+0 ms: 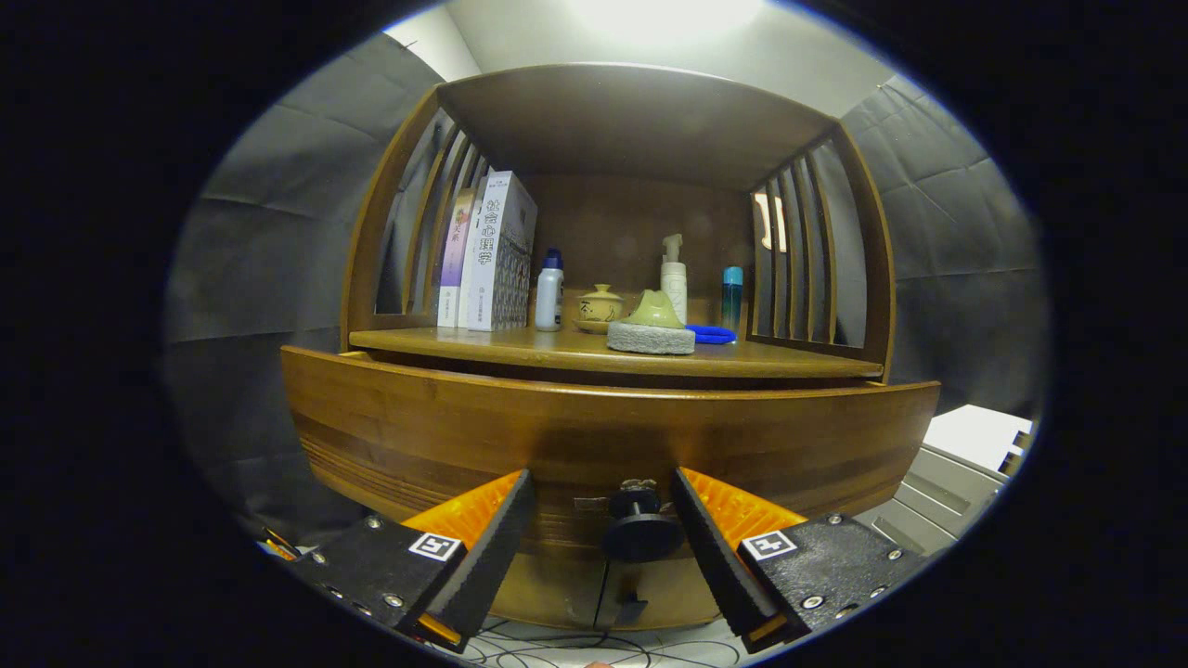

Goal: Pull open the drawer, take out the items inside it, and place them on the countertop above the cabinet.

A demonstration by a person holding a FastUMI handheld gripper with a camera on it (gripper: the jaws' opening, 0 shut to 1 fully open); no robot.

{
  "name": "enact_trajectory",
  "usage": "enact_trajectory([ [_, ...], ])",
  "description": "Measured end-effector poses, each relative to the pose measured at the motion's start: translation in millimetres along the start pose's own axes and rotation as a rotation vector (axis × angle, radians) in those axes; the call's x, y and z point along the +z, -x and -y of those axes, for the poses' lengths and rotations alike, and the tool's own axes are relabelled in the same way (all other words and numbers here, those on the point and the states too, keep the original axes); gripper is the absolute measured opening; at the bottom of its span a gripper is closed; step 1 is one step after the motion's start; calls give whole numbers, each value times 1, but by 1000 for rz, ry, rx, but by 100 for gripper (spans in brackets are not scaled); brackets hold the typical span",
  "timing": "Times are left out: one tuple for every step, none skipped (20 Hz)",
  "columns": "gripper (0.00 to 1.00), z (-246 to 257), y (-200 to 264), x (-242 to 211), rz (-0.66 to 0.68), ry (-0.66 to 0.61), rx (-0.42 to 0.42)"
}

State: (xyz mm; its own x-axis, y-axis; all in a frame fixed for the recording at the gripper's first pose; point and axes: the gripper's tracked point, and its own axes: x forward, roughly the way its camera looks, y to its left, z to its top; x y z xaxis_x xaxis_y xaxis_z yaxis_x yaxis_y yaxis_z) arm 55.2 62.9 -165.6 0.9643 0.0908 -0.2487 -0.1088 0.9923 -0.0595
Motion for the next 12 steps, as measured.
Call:
enact_trajectory([
  [94, 1, -4, 0, 3, -2, 4],
  [94, 2, -8, 0, 10, -5, 9],
  [94, 2, -12, 1, 12, -3, 10],
  [94, 3, -17, 1, 13, -2, 10],
  [95, 3, -22, 1, 12, 0, 9],
  [95, 3, -26, 1, 12, -3, 8],
  [95, 3, -30, 2, 10, -5, 7],
  [95, 3, -34, 2, 11, 1, 8],
  [95, 2, -39, 2, 15, 3, 7],
  [95, 0, -41, 0, 20, 2, 6],
  [95, 0, -44, -1, 26, 1, 6],
  [95, 0, -48, -1, 27, -3, 6],
])
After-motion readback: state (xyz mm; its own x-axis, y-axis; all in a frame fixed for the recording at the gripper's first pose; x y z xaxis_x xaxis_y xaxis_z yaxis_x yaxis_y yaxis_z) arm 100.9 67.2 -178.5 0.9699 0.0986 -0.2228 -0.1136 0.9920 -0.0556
